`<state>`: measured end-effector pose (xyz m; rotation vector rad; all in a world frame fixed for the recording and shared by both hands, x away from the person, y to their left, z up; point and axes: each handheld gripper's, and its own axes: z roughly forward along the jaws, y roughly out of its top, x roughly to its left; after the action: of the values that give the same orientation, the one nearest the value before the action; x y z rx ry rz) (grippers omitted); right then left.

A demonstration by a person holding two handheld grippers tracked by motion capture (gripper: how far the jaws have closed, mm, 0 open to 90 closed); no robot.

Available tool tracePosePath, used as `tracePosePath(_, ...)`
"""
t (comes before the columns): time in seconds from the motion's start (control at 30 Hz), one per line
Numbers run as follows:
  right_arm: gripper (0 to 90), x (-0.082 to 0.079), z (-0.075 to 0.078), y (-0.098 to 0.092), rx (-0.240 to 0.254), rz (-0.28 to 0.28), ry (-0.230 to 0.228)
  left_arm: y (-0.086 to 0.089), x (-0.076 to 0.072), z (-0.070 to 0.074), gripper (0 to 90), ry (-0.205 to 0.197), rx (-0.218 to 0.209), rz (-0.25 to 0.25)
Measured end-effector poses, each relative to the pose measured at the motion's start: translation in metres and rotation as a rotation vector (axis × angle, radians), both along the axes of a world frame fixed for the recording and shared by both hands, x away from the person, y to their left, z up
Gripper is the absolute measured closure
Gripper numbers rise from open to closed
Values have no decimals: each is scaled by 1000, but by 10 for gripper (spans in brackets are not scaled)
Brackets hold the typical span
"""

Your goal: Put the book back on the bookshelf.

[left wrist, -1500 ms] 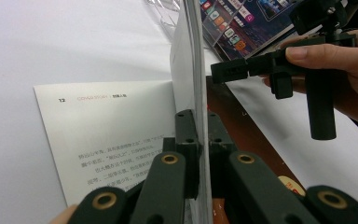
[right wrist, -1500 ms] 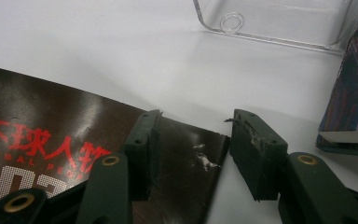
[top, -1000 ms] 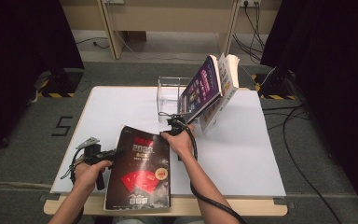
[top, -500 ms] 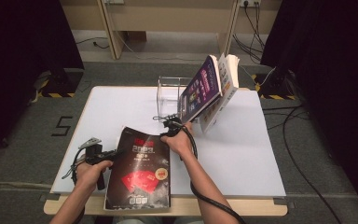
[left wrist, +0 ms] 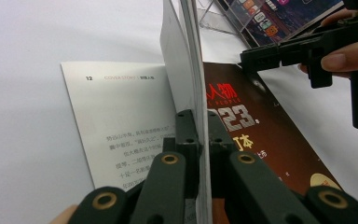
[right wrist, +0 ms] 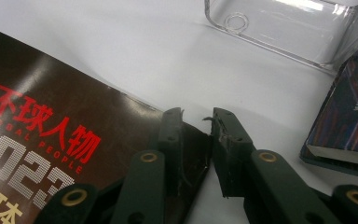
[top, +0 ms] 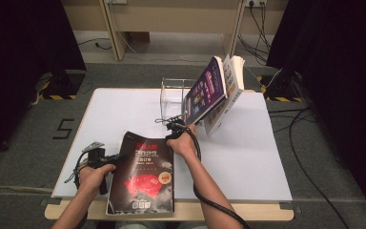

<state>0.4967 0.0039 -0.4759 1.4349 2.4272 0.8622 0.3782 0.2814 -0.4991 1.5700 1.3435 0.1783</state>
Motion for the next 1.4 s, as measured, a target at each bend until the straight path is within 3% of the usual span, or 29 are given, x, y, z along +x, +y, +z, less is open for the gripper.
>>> tracePosePath(0.13, 805, -1, 1, 1, -19, -6, -5, 1, 0, -1, 867, 5, -1, 7)
tracePosePath(0.4, 856, 0, -1, -6, 55, -43, 17, 2, 0, -3, 861, 20, -12, 31)
tracePosePath(0.67, 881, 0, 2, -9, 83, -56, 49, 4, 2, -5, 816, 30, 8, 55)
tracePosePath(0.83, 882, -2, 4, -13, 117, -62, 43, 6, 2, -5, 773, 29, 32, 77)
tracePosePath(0.93, 883, -4, 5, -16, 140, -61, 28, 9, 3, -4, 701, 35, 59, 108)
tracePosePath(1.1, 883, -7, 7, -18, 190, -76, 8, 10, 5, -1, 356, 59, 111, 213)
tracePosePath(1.17, 883, -8, 8, -19, 207, -82, 1, 10, 4, 2, 254, 48, 136, 235)
tracePosePath(1.23, 883, -9, 10, -19, 209, -84, -6, 9, 4, 5, 200, 42, 140, 236)
tracePosePath(1.4, 883, -10, 14, -18, 234, -96, -19, 7, 1, 10, 217, 25, 116, 221)
